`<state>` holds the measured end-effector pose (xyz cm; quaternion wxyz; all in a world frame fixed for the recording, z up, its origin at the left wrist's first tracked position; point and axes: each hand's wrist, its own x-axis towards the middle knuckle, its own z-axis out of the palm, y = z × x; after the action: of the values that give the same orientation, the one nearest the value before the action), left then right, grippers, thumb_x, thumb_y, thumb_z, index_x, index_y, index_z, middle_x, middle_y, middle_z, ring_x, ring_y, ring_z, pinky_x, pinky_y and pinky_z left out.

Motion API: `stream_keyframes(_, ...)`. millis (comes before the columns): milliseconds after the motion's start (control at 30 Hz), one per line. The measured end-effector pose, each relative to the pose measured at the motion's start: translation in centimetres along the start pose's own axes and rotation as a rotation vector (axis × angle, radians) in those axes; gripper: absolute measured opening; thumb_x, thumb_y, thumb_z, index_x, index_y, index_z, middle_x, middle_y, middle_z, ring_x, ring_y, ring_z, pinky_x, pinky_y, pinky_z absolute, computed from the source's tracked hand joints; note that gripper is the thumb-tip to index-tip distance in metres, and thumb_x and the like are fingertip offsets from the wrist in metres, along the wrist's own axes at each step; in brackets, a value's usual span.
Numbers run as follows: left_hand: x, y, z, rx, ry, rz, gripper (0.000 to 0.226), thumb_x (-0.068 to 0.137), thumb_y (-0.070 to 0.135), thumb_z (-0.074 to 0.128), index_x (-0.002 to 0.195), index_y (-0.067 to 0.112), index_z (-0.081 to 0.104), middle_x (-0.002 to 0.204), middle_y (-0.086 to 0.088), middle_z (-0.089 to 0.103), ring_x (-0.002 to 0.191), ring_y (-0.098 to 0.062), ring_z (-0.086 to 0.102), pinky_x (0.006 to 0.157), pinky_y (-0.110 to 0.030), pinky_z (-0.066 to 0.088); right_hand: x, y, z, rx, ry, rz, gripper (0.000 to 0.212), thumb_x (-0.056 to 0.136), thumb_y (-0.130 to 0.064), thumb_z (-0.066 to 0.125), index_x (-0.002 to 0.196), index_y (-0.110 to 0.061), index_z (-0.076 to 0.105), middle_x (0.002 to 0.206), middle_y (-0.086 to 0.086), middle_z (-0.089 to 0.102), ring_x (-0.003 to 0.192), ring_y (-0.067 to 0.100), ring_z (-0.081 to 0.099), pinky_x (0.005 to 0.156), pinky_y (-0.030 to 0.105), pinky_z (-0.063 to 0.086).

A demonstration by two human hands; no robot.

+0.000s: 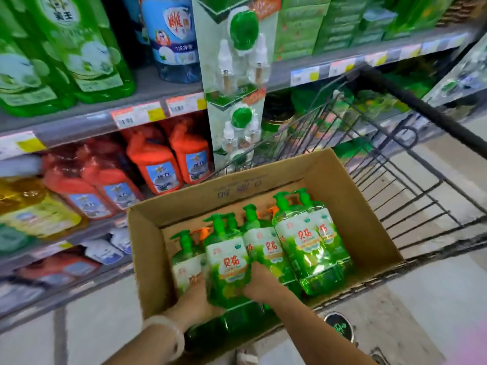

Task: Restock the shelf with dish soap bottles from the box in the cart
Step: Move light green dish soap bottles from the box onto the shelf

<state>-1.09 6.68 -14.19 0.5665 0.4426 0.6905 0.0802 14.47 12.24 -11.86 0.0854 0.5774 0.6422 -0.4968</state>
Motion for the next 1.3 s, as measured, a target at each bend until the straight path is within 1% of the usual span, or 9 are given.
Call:
stream_keyframes(233,1.7,0.1,2.5,-0.273,0.169,-0.144,0.09,0.062,0.008,0.084,0.137,0.016,0.036,0.128,-0.004,0.052,0.122,-0.023,0.045,0.108,-0.037,0.036,2.8,0.0,0.9,-0.083,-0.014,0.1,0.063,0.073,-0.036,0.075,0.127,-0.012,0.052,0.132,0.007,0.052,0.118,0.023,0.053,0.103,0.035,0.045)
stream_keyframes(433,0.5,-1.2,2.0,-0.393,0.221,-0.218,0.087,0.063,0.004,0.082,0.138,0.016,0.039,0.128,-0.006,0.056,0.118,-0.023,0.05,0.104,-0.038,0.041,2.7,0.6,1.2,0.2,0.016,0.06,0.065,0.067,-0.013,0.079,0.12,-0.009,0.041,0.124,0.01,0.052,0.116,0.024,0.052,0.099,0.037,0.048)
stream_keyframes(567,0.4,-1.5,1.4,-0.379,0.235,-0.246,0.081,0.064,0.01,0.083,0.133,0.016,0.04,0.126,-0.003,0.055,0.118,-0.021,0.05,0.103,-0.035,0.041,2.5,0.7,1.9,0.433,-0.083,0.071,0.062,0.073,-0.004,0.075,0.117,-0.018,0.032,0.115,-0.003,0.054,0.102,0.008,0.049,0.088,0.019,0.042)
stream_keyframes(733,1.3,-1.0,0.6,-0.32,0.165,-0.295,0.078,0.063,0.012,0.084,0.129,0.017,0.041,0.12,0.0,0.056,0.114,-0.019,0.05,0.099,-0.034,0.043,3.6,0.5,1.9,0.485,-0.172,0.118,0.075,0.069,-0.003,0.079,0.13,-0.014,0.037,0.126,0.003,0.056,0.104,0.011,0.051,0.085,0.017,0.043)
stream_keyframes(833,1.2,-1.0,0.1,-0.33,0.128,-0.272,0.079,0.065,0.011,0.082,0.131,0.017,0.04,0.111,0.007,0.053,0.106,-0.013,0.046,0.093,-0.027,0.04,4.5,0.2,1.8,0.45,-0.176,0.133,0.058,0.068,0.001,0.078,0.116,-0.015,0.05,0.122,0.004,0.061,0.11,0.017,0.056,0.091,0.027,0.046)
stream_keyframes(900,0.8,-1.1,-0.1,-0.347,0.148,-0.261,0.084,0.065,0.011,0.082,0.135,0.017,0.036,0.119,0.004,0.052,0.109,-0.013,0.045,0.094,-0.027,0.04,4.3,0.1,2.0,0.456,-0.158,0.123,0.05,0.067,0.001,0.079,0.105,-0.019,0.053,0.119,0.005,0.063,0.105,0.016,0.058,0.088,0.027,0.048)
stream_keyframes(1000,-0.2,-0.8,-0.1,-0.355,0.168,-0.234,0.089,0.065,0.006,0.081,0.138,0.017,0.032,0.124,0.004,0.051,0.113,-0.014,0.046,0.099,-0.029,0.041,3.2,-0.6,1.7,0.432,-0.092,0.107,0.067,0.066,-0.001,0.079,0.122,-0.015,0.045,0.12,0.003,0.061,0.114,0.02,0.055,0.092,0.031,0.047)
stream_keyframes(1167,-3.6,1.1,-1.9,-0.367,0.256,-0.069,0.086,0.063,0.007,0.083,0.133,0.021,0.035,0.114,0.009,0.054,0.11,-0.011,0.049,0.099,-0.03,0.043,-0.3,-3.8,-1.2,0.398,0.026,-0.066,0.058,0.063,0.001,0.081,0.102,-0.02,0.045,0.102,-0.003,0.062,0.097,0.012,0.059,0.062,0.015,0.047)
stream_keyframes(1300,-8.5,2.8,-6.1,-0.38,0.409,0.12,0.09,0.059,0.009,0.086,0.133,0.018,0.037,0.114,0.006,0.056,0.102,-0.01,0.054,0.088,-0.026,0.048,-4.1,-9.4,-3.2,0.366,0.153,-0.25,0.071,0.059,0.001,0.084,0.117,-0.013,0.044,0.102,-0.002,0.059,0.099,0.016,0.059,0.083,0.031,0.053)
